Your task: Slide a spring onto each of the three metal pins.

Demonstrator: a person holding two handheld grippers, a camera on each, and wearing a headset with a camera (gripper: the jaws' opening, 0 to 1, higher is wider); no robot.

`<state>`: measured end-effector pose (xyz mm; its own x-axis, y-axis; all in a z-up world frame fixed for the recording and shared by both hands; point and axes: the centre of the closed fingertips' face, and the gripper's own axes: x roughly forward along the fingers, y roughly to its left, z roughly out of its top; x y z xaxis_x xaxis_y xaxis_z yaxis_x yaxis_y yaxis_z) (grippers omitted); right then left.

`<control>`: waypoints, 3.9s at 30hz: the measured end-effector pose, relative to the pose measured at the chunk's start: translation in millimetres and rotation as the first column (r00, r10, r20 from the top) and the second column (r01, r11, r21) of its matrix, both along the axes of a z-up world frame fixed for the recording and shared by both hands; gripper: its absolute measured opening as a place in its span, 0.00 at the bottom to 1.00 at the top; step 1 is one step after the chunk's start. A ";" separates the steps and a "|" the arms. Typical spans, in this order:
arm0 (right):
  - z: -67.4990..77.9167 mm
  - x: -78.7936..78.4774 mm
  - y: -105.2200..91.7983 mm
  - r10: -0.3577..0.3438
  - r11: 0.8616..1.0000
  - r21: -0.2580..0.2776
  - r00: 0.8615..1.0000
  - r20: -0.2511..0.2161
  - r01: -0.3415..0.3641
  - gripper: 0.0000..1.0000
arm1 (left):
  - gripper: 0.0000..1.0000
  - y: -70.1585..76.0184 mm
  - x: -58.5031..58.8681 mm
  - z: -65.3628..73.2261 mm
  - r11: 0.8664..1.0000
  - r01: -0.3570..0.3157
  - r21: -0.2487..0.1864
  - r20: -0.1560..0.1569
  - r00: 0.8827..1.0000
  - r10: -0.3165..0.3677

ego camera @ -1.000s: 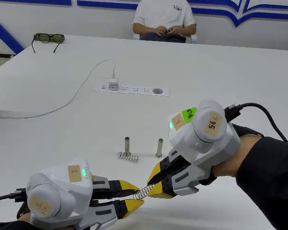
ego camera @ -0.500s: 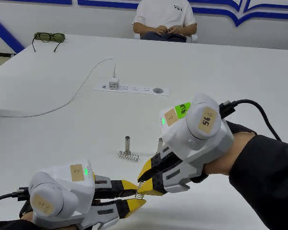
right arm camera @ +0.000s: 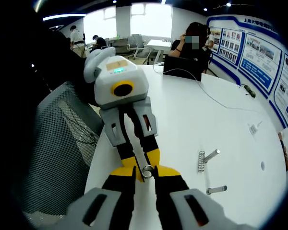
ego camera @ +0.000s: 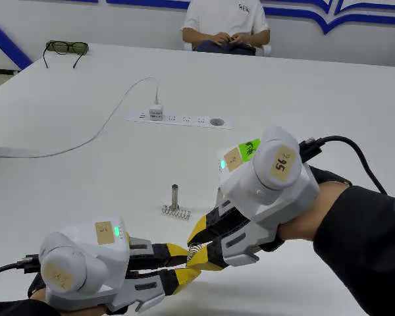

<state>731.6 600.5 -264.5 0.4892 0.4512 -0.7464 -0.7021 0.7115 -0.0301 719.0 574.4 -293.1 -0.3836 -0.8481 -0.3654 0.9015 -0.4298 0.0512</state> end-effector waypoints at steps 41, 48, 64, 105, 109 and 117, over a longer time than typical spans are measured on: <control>4.1 2.8 -15.6 -0.077 0.997 0.003 0.997 0.019 0.077 0.12 | 0.23 -2.4 9.2 5.6 0.999 -0.049 -0.022 -0.013 0.999 0.049; 10.0 3.9 -24.9 -0.106 0.994 0.005 0.994 0.031 0.106 0.12 | 0.28 -0.9 16.8 7.7 0.997 -0.079 -0.027 -0.018 0.997 0.079; 24.6 8.3 -49.7 -0.171 0.985 -0.003 0.983 0.066 0.171 0.12 | 0.34 3.2 31.7 9.4 0.991 -0.129 -0.035 -0.023 0.991 0.128; 27.6 26.2 -98.8 -0.309 0.948 -0.043 0.945 0.105 0.315 0.12 | 0.38 7.1 39.7 4.7 0.987 -0.158 -0.029 -0.029 0.987 0.157; 28.4 31.1 -107.5 -0.334 0.939 -0.041 0.936 0.115 0.340 0.12 | 0.38 7.3 39.2 4.4 0.987 -0.158 -0.027 -0.030 0.987 0.157; 26.5 44.2 -132.4 -0.399 0.912 -0.041 0.906 0.142 0.408 0.12 | 0.38 8.8 40.2 3.4 0.987 -0.161 -0.024 -0.028 0.987 0.161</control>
